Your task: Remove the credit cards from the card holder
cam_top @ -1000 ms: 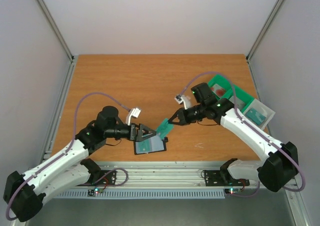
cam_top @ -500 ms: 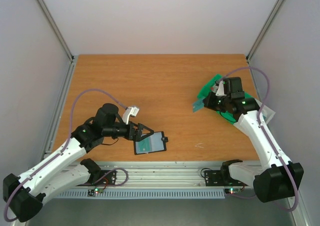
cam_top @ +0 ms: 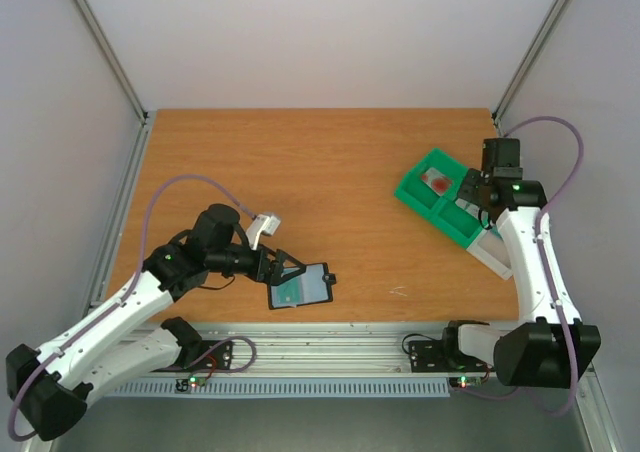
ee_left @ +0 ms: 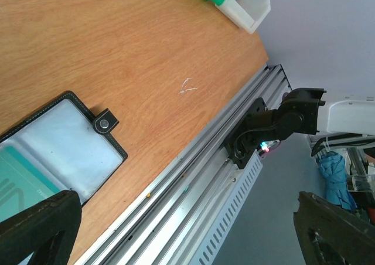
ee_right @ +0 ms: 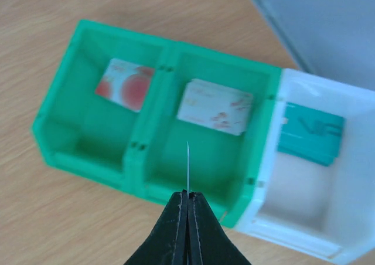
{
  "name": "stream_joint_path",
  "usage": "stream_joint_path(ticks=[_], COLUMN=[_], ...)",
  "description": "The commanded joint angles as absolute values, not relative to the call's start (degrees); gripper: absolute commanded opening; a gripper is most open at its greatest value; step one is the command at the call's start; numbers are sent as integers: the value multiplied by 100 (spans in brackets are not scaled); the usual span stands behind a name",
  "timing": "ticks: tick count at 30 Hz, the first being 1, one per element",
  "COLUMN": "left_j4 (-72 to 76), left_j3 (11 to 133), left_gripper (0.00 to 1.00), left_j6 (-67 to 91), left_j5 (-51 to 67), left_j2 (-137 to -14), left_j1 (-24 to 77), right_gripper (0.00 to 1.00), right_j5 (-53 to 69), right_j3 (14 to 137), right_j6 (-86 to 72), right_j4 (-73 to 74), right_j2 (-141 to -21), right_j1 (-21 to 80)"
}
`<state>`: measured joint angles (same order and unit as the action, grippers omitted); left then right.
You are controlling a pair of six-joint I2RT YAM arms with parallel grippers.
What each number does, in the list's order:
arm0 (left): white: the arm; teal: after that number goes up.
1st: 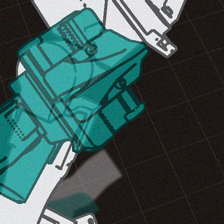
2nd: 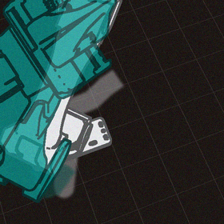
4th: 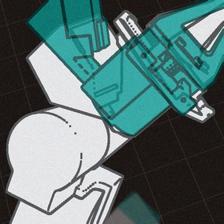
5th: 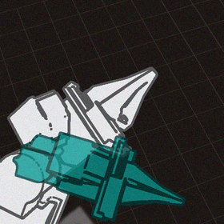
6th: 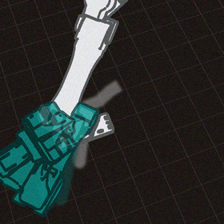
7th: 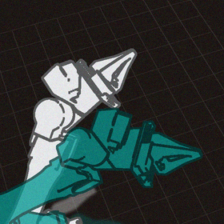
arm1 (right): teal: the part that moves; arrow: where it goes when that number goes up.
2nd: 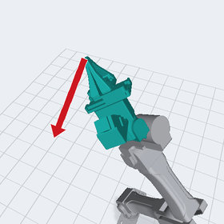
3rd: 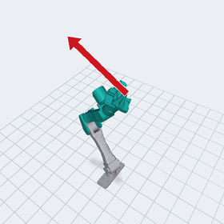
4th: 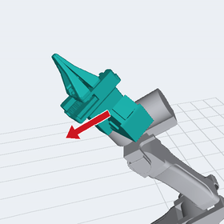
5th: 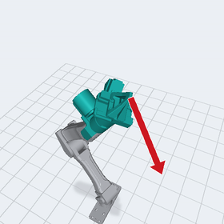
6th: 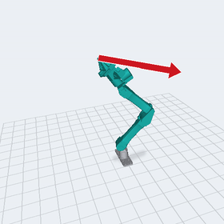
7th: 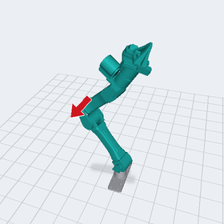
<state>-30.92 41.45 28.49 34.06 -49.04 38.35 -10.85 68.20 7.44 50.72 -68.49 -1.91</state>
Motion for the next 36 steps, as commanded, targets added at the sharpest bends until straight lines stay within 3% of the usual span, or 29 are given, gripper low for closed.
stream_joint_path(ticks=[1,9,15,20,36], left_j4=[-3001,-3538,-4404,-3926,-3427], left_j3=[4194,4572,5115,4967,4948], left_gripper=[99,99,99,99,99], left_j6=[2794,2437,1968,2381,2924], left_j5=[3611,3741,3158,3214,3215], left_j2=[-5032,-5358,-5562,-5446,-5635], left_j1=[3832,3823,3823,3822,3823], right_gripper=[1,1,1,1,1], right_j5=[-1371,-392,224,19,219], right_j3=[6914,6985,6962,7181,7365], right_j6=[1088,1311,1474,1630,1532], right_j4=[4959,4845,4841,5084,5054], right_j2=[-6924,-7299,-7557,-8167,-7899], right_j1=[-738,-1845,-2412,-2665,-2743])
